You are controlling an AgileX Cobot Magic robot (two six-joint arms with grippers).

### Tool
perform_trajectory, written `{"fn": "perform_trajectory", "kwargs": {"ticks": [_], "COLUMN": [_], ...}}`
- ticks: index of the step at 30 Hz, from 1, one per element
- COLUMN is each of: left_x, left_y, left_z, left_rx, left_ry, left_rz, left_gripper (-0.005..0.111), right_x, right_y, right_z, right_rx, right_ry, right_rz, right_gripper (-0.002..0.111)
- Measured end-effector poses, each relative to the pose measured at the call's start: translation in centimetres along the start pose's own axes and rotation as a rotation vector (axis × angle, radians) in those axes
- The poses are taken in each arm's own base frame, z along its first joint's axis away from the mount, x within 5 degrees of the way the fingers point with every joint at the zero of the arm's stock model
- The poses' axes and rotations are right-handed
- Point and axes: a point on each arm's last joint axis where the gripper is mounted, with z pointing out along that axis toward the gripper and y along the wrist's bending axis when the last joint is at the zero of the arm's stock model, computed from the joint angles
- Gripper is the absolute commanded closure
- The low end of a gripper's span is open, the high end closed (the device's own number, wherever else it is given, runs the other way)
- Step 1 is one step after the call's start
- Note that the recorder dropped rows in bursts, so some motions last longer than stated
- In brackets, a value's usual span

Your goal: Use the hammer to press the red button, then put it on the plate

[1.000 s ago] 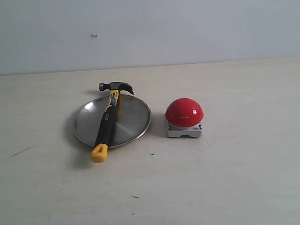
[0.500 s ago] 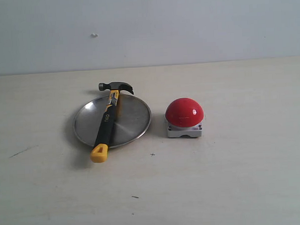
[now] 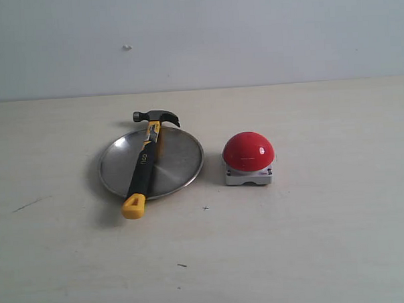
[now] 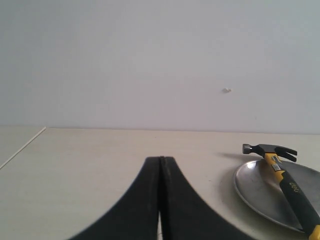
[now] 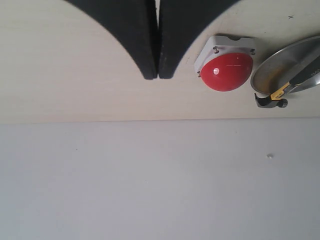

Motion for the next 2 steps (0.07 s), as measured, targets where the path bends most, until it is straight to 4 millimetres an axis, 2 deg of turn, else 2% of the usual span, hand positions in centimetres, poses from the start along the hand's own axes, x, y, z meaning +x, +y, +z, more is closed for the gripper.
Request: {"fn": "perform_trajectory", "kwargs": {"ticks": [2], "left_x": [0.0], "left_y": [0.0], "left_z": [0.0], "left_rx": [0.0], "left_ry": [0.0], "left_rz": [0.0], "left_gripper": [0.107], "right_x": [0.0], "right_y": [0.0], "right_z": [0.0], "right_rx": [0.0], "right_ry": [0.0], "right_rz": [0.0], "right_gripper": [0.108]}}
